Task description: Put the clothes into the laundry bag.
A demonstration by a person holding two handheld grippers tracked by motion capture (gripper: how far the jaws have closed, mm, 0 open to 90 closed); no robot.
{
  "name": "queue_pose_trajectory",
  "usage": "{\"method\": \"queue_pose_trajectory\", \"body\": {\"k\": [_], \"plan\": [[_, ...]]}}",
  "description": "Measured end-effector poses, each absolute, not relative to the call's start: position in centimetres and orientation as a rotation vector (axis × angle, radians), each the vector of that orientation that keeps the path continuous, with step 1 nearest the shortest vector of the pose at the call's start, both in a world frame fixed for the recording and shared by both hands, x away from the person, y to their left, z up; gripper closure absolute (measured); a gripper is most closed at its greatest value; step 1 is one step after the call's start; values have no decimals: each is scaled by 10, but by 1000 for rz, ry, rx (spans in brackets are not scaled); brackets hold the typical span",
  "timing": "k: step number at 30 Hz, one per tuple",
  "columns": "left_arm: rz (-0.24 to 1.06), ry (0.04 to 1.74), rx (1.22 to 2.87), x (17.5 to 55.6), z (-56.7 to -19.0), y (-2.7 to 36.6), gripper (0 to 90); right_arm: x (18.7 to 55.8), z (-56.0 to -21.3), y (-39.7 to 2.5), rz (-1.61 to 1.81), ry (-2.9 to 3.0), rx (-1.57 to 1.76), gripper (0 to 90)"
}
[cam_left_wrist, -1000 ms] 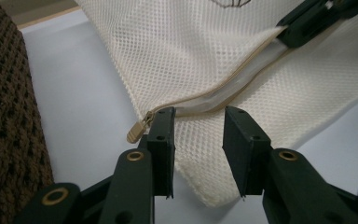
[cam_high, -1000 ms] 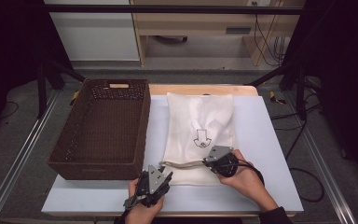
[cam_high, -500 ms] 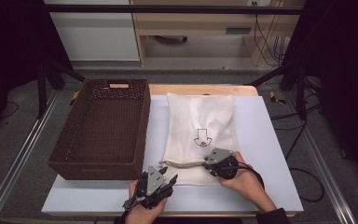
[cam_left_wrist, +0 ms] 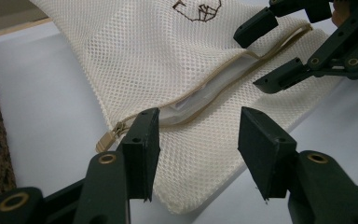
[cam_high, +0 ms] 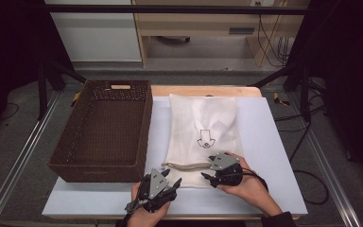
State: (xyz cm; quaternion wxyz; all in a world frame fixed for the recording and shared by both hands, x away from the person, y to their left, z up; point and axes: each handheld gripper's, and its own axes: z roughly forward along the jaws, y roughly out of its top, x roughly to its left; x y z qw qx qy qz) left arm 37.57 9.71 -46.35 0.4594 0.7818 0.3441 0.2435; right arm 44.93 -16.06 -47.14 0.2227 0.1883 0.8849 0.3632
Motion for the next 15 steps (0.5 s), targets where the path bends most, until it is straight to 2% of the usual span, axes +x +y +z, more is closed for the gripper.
{"method": "queue_pose_trajectory", "body": {"k": [6, 15], "plan": [[596, 842, 1924, 377, -463, 97, 446, 444, -468, -160, 1032, 2428, 511, 266], [568, 821, 1910, 377, -458, 94, 307, 431, -456, -167, 1061, 2353, 528, 127]]}}
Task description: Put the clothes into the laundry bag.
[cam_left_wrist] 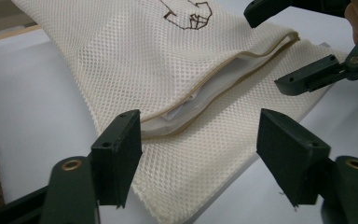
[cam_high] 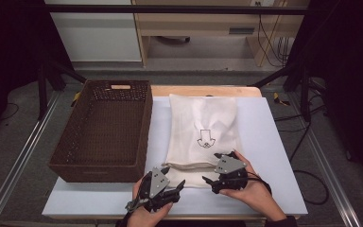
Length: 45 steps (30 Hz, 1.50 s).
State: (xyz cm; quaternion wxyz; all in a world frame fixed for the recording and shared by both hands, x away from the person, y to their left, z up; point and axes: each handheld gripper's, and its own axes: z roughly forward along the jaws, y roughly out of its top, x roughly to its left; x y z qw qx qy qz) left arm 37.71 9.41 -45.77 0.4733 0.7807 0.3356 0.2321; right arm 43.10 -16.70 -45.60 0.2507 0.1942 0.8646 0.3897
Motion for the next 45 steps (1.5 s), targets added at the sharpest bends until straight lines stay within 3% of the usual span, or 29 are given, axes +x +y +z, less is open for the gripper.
{"method": "queue_pose_trajectory", "body": {"k": [6, 11, 31, 45], "plan": [[539, 821, 1912, 379, -454, 91, 195, 423, -448, -182, 1107, 2273, 611, 57], [523, 811, 1902, 379, -450, 88, 149, 422, -445, -191, 1097, 2227, 666, 54], [511, 728, 1862, 385, -408, 80, 115, 426, -437, -233, 1103, 2097, 891, 54], [632, 756, 1856, 403, -375, 119, 101, 423, -439, -258, 1076, 2032, 1007, 52]]}}
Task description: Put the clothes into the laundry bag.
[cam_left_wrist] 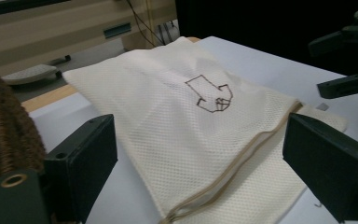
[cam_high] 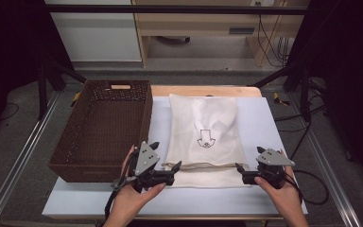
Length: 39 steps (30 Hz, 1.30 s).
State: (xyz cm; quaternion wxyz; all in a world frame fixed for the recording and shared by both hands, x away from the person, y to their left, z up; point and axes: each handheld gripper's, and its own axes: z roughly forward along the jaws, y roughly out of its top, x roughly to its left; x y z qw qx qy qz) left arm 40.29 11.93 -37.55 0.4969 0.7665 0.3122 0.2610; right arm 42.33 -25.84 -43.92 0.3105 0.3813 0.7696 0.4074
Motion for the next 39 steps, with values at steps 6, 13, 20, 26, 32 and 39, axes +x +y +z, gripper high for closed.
{"method": "queue_pose_trajectory", "body": {"k": [6, 13, 20, 26, 32, 39], "plan": [[668, 770, 1859, 404, -368, 138, 91, 420, -440, -266, 1075, 2024, 1024, 51], [703, 792, 1841, 403, -361, 160, 85, 415, -441, -275, 1079, 2005, 1065, 50], [749, 840, 1822, 401, -354, 188, 84, 410, -443, -285, 1075, 1980, 1099, 49], [789, 894, 1782, 398, -346, 218, 84, 406, -446, -296, 1067, 1958, 1137, 47], [819, 940, 1753, 395, -344, 243, 86, 403, -450, -305, 1051, 1957, 1161, 46], [848, 999, 1728, 394, -345, 266, 86, 398, -455, -313, 1038, 1951, 1192, 46]]}}
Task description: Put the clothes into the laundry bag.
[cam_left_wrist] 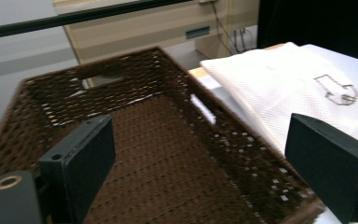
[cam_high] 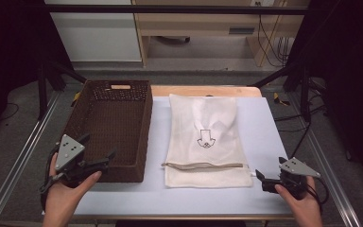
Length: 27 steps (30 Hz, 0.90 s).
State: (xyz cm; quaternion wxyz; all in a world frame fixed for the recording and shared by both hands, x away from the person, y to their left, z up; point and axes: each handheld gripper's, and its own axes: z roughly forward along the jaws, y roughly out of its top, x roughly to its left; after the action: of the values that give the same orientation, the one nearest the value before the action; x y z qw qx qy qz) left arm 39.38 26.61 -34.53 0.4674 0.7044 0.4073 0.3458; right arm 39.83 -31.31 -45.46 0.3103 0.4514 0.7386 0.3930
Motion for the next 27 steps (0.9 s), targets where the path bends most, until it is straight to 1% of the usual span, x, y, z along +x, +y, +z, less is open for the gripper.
{"method": "queue_pose_trajectory", "body": {"k": [17, 27], "plan": [[902, 1104, 1634, 384, -351, 313, 72, 392, -460, -325, 1028, 1943, 1233, 46], [968, 1154, 1556, 376, -353, 332, 73, 393, -461, -322, 1028, 1952, 1226, 46]]}}
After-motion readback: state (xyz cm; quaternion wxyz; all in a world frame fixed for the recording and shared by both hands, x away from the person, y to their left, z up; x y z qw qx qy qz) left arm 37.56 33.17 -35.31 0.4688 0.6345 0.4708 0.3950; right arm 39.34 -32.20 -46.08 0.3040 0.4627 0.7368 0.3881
